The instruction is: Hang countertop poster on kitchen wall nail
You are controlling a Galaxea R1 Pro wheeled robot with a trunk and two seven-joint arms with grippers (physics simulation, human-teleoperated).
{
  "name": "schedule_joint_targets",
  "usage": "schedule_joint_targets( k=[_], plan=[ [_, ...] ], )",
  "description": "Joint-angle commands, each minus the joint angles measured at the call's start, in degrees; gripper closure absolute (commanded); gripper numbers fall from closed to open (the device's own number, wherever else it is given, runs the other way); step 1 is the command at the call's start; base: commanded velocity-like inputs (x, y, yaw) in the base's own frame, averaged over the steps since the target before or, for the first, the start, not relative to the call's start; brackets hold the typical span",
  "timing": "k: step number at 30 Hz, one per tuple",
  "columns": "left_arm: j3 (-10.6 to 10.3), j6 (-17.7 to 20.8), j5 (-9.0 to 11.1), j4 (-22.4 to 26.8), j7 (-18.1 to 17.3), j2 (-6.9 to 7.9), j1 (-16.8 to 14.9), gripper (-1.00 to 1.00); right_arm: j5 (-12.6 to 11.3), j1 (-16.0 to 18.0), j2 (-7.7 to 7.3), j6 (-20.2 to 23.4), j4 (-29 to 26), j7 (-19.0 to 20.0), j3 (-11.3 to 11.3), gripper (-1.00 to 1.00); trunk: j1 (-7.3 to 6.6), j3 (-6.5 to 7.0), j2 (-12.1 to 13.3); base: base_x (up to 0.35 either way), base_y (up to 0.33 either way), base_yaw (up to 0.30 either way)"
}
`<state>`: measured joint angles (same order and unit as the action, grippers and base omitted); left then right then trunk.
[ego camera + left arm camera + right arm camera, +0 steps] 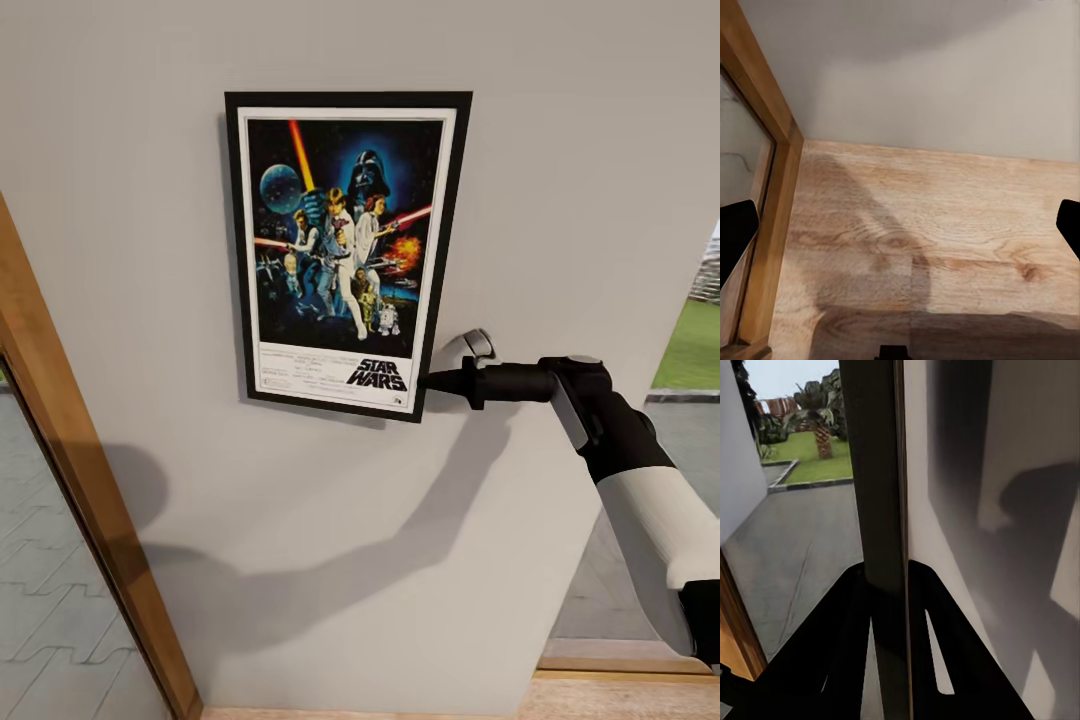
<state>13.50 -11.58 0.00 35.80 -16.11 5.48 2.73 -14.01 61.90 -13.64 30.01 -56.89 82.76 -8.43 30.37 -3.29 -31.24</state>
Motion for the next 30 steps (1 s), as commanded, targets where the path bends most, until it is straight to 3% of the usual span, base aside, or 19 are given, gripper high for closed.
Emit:
schedule_joint_targets(
  k=[1,30],
  plan=[
    [0.22,-0.03,0.00,0.06,-0.41,-0.03,-0.01,-1.00,-0.50,0.06,-0.07,0.84,0.02,0.12,-0.19,1.00,0.03,-0.10,-0.10,0.000,0.000,0.000],
    [0.23,-0.03,0.00,0.06,-0.41,-0.03,-0.01,-1.00,-0.58,0.06,-0.09,0.84,0.29,0.21,-0.18,1.00,0.03,-0.10,-0.10,0.000,0.000,0.000]
  ],
)
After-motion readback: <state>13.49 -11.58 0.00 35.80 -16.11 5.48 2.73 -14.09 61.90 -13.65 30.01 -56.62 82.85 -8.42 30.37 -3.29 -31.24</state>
